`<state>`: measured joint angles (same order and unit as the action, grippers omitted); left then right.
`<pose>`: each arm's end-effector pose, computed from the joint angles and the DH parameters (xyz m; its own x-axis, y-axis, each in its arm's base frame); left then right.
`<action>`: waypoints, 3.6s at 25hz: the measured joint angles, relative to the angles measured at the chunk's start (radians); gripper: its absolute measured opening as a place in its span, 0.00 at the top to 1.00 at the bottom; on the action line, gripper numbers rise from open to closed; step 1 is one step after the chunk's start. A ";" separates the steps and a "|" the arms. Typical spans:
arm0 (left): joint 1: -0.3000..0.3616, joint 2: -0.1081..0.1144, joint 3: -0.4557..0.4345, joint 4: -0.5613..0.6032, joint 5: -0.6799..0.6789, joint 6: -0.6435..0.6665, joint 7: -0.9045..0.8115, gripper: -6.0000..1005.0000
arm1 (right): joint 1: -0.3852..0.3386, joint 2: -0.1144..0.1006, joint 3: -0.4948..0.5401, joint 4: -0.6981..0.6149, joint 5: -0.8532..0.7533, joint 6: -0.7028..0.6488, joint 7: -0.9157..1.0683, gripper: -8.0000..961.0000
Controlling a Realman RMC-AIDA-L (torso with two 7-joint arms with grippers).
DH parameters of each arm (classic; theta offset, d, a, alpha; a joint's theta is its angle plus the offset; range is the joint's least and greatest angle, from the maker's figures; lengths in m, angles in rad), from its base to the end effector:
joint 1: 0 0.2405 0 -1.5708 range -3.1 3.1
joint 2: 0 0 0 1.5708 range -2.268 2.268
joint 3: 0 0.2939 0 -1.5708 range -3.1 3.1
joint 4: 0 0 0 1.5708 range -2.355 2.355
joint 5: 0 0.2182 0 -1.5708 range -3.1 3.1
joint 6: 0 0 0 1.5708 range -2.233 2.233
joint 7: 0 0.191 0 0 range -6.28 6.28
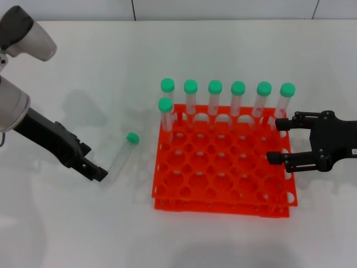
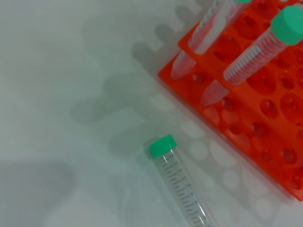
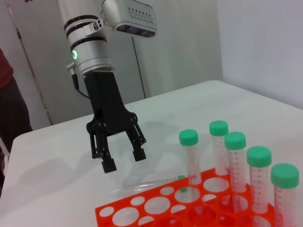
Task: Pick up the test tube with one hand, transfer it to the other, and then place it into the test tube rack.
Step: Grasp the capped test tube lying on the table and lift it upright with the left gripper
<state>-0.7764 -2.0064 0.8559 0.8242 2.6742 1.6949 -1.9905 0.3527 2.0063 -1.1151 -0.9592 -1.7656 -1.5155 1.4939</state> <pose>-0.2880 0.3909 -0.0336 0.7528 0.6082 -0.2518 0.5914 -0.7929 -0.1469 0.2700 0.3461 -0.0377 0.8861 -0.2432 -0.3945 -0.3288 -0.9298 -0.1654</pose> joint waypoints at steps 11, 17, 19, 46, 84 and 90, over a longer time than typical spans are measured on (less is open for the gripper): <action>-0.019 -0.020 0.039 -0.036 0.003 -0.031 -0.004 0.15 | -0.001 0.000 0.000 0.002 0.000 0.000 -0.001 0.15; -0.021 -0.027 0.047 -0.042 0.004 -0.036 -0.004 0.16 | -0.002 0.001 0.000 0.002 0.000 0.000 -0.001 0.15; -0.021 -0.027 0.047 -0.042 0.004 -0.036 -0.004 0.16 | -0.002 0.002 0.000 0.002 0.000 0.000 -0.001 0.15; -0.025 -0.029 0.063 -0.078 0.006 -0.058 -0.009 0.40 | -0.007 0.002 0.011 0.002 0.000 0.000 -0.002 0.15; -0.024 -0.031 0.072 -0.094 0.019 -0.093 -0.026 0.53 | -0.011 0.002 0.012 0.016 0.000 0.002 -0.016 0.15; -0.024 -0.031 0.074 -0.094 0.020 -0.098 -0.034 0.60 | -0.011 0.002 0.012 0.017 0.000 0.002 -0.021 0.15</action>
<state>-0.8006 -2.0370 0.9296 0.7302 2.6946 1.5967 -2.0249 0.3420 2.0079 -1.1029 -0.9423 -1.7656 -1.5139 1.4732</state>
